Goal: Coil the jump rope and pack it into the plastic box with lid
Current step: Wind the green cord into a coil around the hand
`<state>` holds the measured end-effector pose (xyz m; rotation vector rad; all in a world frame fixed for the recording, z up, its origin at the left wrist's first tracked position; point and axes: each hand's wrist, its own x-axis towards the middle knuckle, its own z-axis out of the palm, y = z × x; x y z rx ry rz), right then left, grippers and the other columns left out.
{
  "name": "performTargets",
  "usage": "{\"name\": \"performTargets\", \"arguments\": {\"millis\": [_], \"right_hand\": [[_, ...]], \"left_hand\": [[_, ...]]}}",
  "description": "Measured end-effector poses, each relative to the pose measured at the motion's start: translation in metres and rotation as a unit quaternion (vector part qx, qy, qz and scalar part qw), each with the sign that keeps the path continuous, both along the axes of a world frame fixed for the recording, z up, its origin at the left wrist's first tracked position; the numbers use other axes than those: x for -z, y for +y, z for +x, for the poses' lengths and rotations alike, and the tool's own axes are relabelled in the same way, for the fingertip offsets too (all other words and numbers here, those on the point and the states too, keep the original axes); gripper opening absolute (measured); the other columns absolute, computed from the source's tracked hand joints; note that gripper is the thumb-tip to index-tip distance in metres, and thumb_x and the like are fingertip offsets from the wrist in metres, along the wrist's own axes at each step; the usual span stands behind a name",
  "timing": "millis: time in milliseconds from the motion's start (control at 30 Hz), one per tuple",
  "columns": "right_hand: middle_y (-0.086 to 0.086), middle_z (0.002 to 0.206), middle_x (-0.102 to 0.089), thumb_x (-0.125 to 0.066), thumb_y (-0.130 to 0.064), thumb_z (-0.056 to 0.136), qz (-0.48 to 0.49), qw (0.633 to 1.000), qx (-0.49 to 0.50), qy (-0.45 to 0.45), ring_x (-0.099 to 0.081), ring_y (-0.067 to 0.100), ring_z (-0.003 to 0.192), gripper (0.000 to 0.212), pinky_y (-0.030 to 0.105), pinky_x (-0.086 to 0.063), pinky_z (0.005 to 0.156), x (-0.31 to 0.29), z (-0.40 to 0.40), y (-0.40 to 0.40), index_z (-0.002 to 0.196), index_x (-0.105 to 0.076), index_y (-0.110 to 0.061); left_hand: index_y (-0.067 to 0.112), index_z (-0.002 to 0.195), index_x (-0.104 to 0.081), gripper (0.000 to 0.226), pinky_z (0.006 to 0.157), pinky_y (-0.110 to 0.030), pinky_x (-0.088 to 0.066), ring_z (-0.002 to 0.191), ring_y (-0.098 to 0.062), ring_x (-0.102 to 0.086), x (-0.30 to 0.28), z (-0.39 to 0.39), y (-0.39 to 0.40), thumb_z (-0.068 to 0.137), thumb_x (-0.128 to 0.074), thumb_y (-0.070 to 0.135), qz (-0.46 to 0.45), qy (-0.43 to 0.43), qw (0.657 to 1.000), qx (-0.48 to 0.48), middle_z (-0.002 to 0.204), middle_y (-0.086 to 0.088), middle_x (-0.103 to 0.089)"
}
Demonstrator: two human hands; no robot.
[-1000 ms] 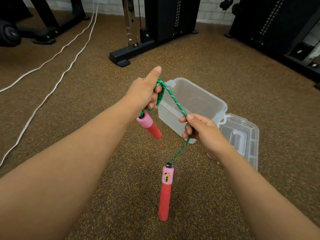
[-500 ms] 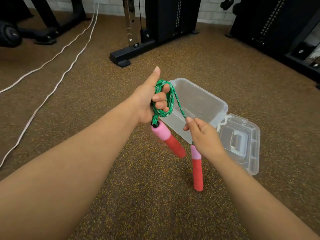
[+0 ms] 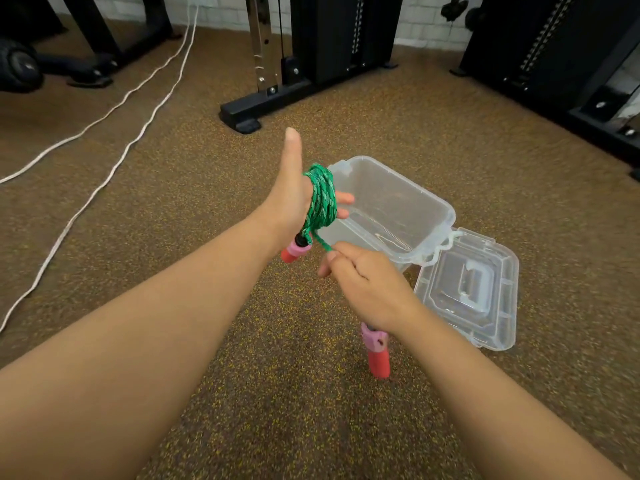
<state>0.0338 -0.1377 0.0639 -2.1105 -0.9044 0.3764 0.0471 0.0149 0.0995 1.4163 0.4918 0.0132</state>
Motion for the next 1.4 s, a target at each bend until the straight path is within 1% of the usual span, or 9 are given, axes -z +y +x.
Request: {"name": "performTargets", "arguments": {"millis": [133, 233, 333, 533, 800, 1033, 1167, 1267, 1400], "right_hand": [[-0.007, 0.065, -0.064, -0.043, -0.025, 0.093, 0.072, 0.996, 0.031, 0.044, -0.062, 0.015, 0.078, 0.031, 0.033, -0.047, 0.071, -0.015, 0.013, -0.001, 0.072, -0.064, -0.024], [-0.007, 0.062, -0.066, -0.046, -0.032, 0.092, 0.111, 0.991, 0.047, 0.066, -0.059, 0.015, 0.063, 0.030, 0.033, -0.047, 0.060, -0.023, 0.020, -0.005, 0.068, -0.061, -0.023], [-0.015, 0.045, -0.050, -0.048, -0.031, 0.094, 0.134, 0.983, 0.086, 0.088, -0.039, 0.002, 0.041, 0.032, 0.023, -0.035, 0.049, -0.025, 0.026, -0.010, 0.066, -0.058, -0.022], [-0.019, 0.043, -0.047, -0.049, -0.033, 0.095, 0.169, 0.972, 0.141, 0.086, -0.039, 0.000, 0.046, 0.030, 0.028, -0.035, 0.056, -0.019, 0.038, -0.015, 0.069, -0.062, -0.024], [-0.004, 0.062, -0.049, -0.045, -0.031, 0.098, 0.239, 0.951, 0.155, 0.124, -0.044, 0.007, 0.054, 0.021, 0.019, -0.040, 0.052, -0.014, 0.034, -0.013, 0.083, -0.059, -0.025], [0.010, 0.098, -0.074, -0.034, -0.059, 0.092, 0.262, 0.930, 0.049, 0.254, -0.065, 0.021, 0.090, 0.047, 0.051, -0.050, 0.091, -0.001, 0.023, -0.005, 0.104, -0.067, -0.027], [-0.008, 0.089, -0.075, -0.048, -0.018, 0.096, 0.291, 0.910, -0.001, 0.295, -0.065, 0.002, 0.081, 0.018, 0.019, -0.051, 0.079, -0.001, 0.024, -0.004, 0.110, -0.060, -0.018], [-0.005, 0.089, -0.074, -0.048, -0.003, 0.094, 0.299, 0.896, -0.010, 0.329, -0.066, 0.004, 0.082, 0.024, 0.018, -0.052, 0.079, 0.003, 0.027, -0.011, 0.112, -0.059, -0.013], [-0.010, 0.074, -0.071, -0.049, 0.001, 0.093, 0.277, 0.904, 0.019, 0.324, -0.061, -0.002, 0.068, 0.020, 0.013, -0.049, 0.069, 0.001, 0.031, -0.013, 0.099, -0.064, -0.009]], "left_hand": [[0.008, 0.088, -0.070, 0.105, 0.078, -0.032, -0.046, 0.057, -0.014, -0.060, 0.007, -0.009, -0.007, 0.076, 0.005, 0.080, 0.174, 0.014, 0.979, 0.104, 0.058, 0.001, -0.067], [0.015, 0.046, -0.056, 0.093, 0.054, -0.021, -0.041, 0.038, -0.010, -0.048, 0.000, -0.016, -0.012, 0.083, 0.006, 0.073, 0.202, 0.001, 0.970, 0.133, 0.041, 0.003, -0.051], [0.013, 0.056, -0.054, 0.092, 0.052, -0.028, -0.040, 0.038, -0.017, -0.041, 0.000, -0.017, -0.013, 0.075, 0.006, 0.080, 0.207, -0.005, 0.961, 0.184, 0.045, -0.005, -0.044], [0.003, 0.077, -0.062, 0.098, 0.045, -0.025, -0.034, 0.037, -0.017, -0.032, -0.002, -0.016, -0.013, 0.075, -0.006, 0.084, 0.218, 0.013, 0.955, 0.199, 0.054, -0.013, -0.041], [0.018, 0.049, -0.038, 0.054, 0.048, -0.024, -0.035, 0.025, -0.011, -0.026, -0.006, -0.016, -0.023, 0.074, -0.049, 0.065, 0.073, 0.037, 0.972, 0.219, 0.028, 0.006, -0.024], [0.021, 0.047, -0.037, 0.056, 0.040, -0.019, -0.036, 0.024, -0.008, -0.027, 0.001, -0.011, -0.023, 0.090, -0.041, 0.057, -0.083, 0.017, 0.981, 0.174, 0.027, 0.008, -0.025], [0.021, 0.047, -0.044, 0.051, 0.043, -0.019, -0.041, 0.025, -0.006, -0.034, 0.005, -0.011, -0.018, 0.073, -0.054, 0.064, -0.155, -0.002, 0.970, 0.188, 0.027, 0.009, -0.031], [0.018, 0.056, -0.056, 0.039, 0.051, -0.022, -0.049, 0.034, -0.008, -0.045, 0.010, -0.015, -0.011, 0.053, -0.078, 0.050, -0.200, -0.015, 0.952, 0.231, 0.035, 0.008, -0.040], [0.015, 0.062, -0.068, 0.013, 0.069, -0.022, -0.054, 0.056, -0.010, -0.059, 0.011, -0.017, -0.010, 0.064, -0.077, 0.023, -0.189, -0.020, 0.935, 0.301, 0.051, 0.004, -0.052]]}}
